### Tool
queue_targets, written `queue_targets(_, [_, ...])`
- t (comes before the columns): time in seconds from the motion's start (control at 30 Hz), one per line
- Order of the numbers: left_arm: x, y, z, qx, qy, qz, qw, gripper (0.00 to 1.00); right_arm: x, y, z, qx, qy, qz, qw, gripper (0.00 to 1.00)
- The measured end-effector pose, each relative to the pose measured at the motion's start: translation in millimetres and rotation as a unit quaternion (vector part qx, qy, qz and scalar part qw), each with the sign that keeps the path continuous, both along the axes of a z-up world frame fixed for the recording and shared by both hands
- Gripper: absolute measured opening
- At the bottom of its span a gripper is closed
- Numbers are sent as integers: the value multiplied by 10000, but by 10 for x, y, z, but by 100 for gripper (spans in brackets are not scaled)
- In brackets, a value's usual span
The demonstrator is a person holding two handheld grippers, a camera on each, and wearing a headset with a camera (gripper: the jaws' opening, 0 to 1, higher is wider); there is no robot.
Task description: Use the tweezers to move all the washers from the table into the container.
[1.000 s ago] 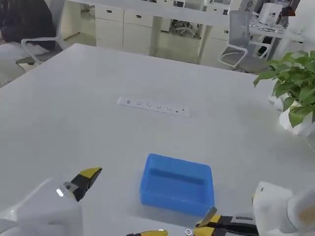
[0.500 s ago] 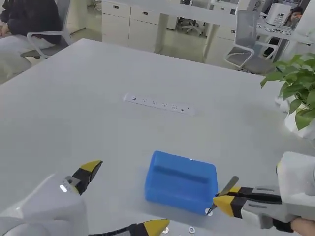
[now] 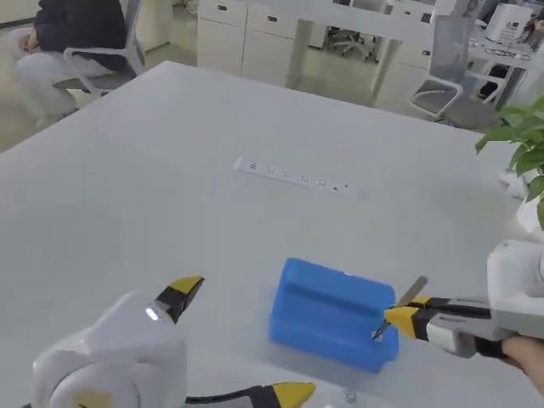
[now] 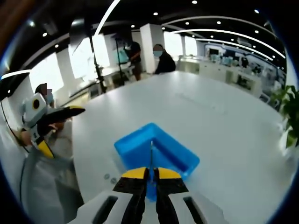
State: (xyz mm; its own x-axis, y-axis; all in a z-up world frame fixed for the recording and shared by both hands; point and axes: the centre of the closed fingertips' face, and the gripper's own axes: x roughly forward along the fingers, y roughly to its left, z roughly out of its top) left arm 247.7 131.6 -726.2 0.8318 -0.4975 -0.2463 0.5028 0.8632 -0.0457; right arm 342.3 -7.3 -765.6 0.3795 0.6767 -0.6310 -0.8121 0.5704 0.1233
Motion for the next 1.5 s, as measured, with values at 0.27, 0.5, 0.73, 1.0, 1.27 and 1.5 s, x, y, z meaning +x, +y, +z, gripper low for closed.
queue_targets(0.27, [-1,8,1,-42,8,4,10000,96,211,0,-192,68,193,-303,9993,3])
queue_targets(0.5, [3,16,25,-218,5,-3,9998,96,315,4,-309,-178,169,-374,9990,4])
queue_targets(0.73, [22,71,30,-373,40,125,9992,95,281,75,-412,-293,234,-332,9987,3])
queue_targets(1.0, [14,49,-2,-276,84,72,9996,95,311,79,-437,-436,122,-274,9986,4])
queue_targets(1.27, [12,44,-11,-273,109,62,9995,94,329,62,-421,-394,139,-303,9987,4])
queue_targets(1.5, [13,47,-11,-286,112,65,9995,94,303,49,-306,-268,97,-318,9991,4])
